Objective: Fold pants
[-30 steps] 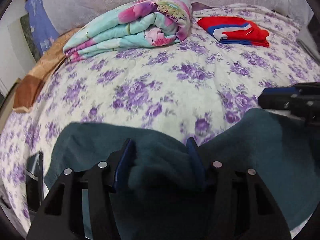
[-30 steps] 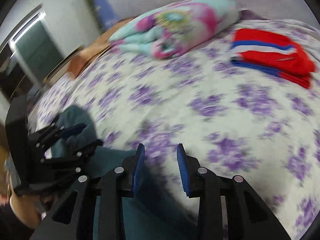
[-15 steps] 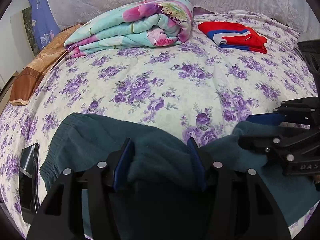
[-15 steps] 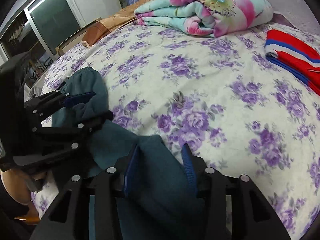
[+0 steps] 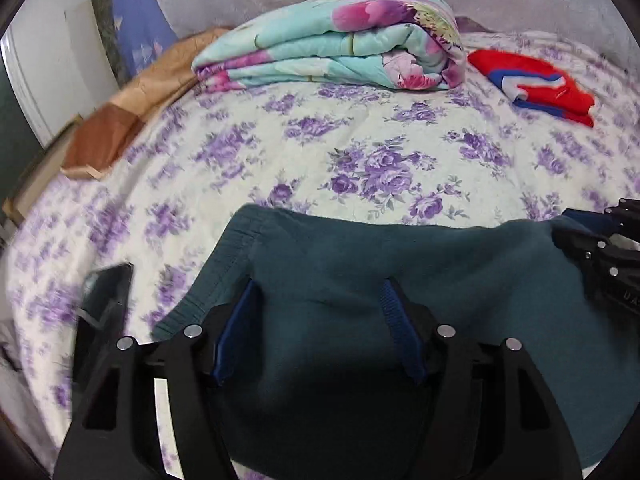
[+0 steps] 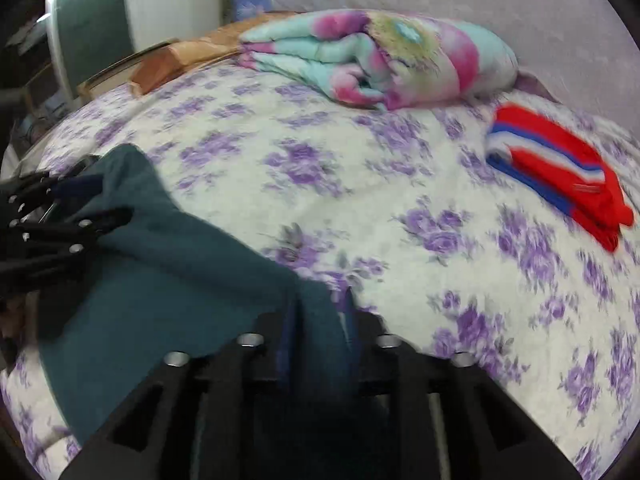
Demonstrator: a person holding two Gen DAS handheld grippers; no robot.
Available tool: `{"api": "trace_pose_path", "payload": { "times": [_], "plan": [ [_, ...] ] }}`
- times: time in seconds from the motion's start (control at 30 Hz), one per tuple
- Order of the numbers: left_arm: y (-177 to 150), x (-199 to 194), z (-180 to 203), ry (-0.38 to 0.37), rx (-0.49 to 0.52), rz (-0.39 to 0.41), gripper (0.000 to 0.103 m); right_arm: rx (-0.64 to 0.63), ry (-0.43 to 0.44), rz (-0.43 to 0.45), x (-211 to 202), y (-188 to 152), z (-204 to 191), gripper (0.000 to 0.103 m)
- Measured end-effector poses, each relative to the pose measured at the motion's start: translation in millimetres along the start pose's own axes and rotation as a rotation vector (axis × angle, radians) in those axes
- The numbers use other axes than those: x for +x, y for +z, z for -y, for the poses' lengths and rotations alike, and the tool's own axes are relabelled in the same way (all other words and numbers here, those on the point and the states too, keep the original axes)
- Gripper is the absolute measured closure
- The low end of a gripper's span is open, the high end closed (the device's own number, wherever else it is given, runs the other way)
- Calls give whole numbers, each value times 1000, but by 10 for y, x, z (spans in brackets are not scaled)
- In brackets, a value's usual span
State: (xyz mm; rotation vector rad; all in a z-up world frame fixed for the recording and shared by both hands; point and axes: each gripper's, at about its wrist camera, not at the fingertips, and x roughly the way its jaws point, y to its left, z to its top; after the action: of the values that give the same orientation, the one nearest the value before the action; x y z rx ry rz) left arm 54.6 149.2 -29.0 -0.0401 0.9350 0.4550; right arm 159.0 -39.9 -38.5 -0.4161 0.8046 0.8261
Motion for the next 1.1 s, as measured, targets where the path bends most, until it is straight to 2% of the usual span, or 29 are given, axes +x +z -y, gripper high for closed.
{"api": "trace_pose_path", "payload": {
  "times": [0.07, 0.1, 0.17, 0.2, 0.23, 0.3, 0.33, 0.4, 0.43, 0.53, 0.57, 0.6, 0.63, 0.67, 0.7, 0.77, 0.8, 0.87, 0.97, 1.1],
  "plan": [
    [38, -45, -73, -6, -21, -7, 42, 14, -88, 57, -230, 12, 64, 68],
    [70, -99, -117, -5, -30, 6, 43, 44, -83, 49, -324, 7, 114, 68],
    [97, -208, -161, 4, -41, 44, 43, 78, 7, 55, -464, -48, 114, 68],
    [127, -270, -201, 37, -46, 72, 40, 57, 29, 47, -499, -106, 51, 68],
    [153, -284, -241, 65, -49, 87, 37, 43, 27, 25, -478, -146, 7, 68],
    [190, -278, -316, 86, -64, 82, 36, 65, 13, -91, -345, -274, -58, 68],
    [218, -250, -394, 72, -84, 68, 36, 80, 7, -114, -330, -334, -47, 68],
    [235, -181, -465, 19, -78, 36, 36, 68, -10, -89, -459, -456, -23, 65],
    [257, -92, -491, -7, -57, 1, 36, 71, -16, -83, -522, -496, -1, 61],
    [255, 45, -537, -31, -24, -38, 37, 129, -3, -55, -785, -666, 142, 53],
    [254, 93, -540, -49, -25, -52, 44, 144, -12, -50, -868, -740, 195, 53],
    [253, 136, -549, -81, -26, -67, 64, 161, -27, -47, -927, -808, 252, 53],
    [264, 205, -536, -133, -26, -90, 74, 181, -33, -49, -967, -864, 324, 53],
    [264, 249, -508, -154, -26, -102, 83, 219, -27, -62, -995, -934, 402, 53],
    [271, 263, -486, -150, -25, -96, 84, 242, -17, -73, -1004, -997, 436, 53],
    [302, 248, -464, -96, -42, -82, 85, 308, 32, -95, -1015, -1124, 535, 53],
    [323, 231, -479, -76, -59, -71, 85, 313, 29, -100, -1008, -1158, 551, 53],
    [348, 209, -506, -31, -96, -42, 83, 301, -35, -109, -922, -1222, 569, 54],
    [285, 392, -436, 42, -68, -83, 71, 287, -61, -91, -929, -1225, 517, 53],
    [285, 200, -367, 129, -20, -26, 58, 347, -33, -26, -1274, -1336, 580, 53]
  ]
}}
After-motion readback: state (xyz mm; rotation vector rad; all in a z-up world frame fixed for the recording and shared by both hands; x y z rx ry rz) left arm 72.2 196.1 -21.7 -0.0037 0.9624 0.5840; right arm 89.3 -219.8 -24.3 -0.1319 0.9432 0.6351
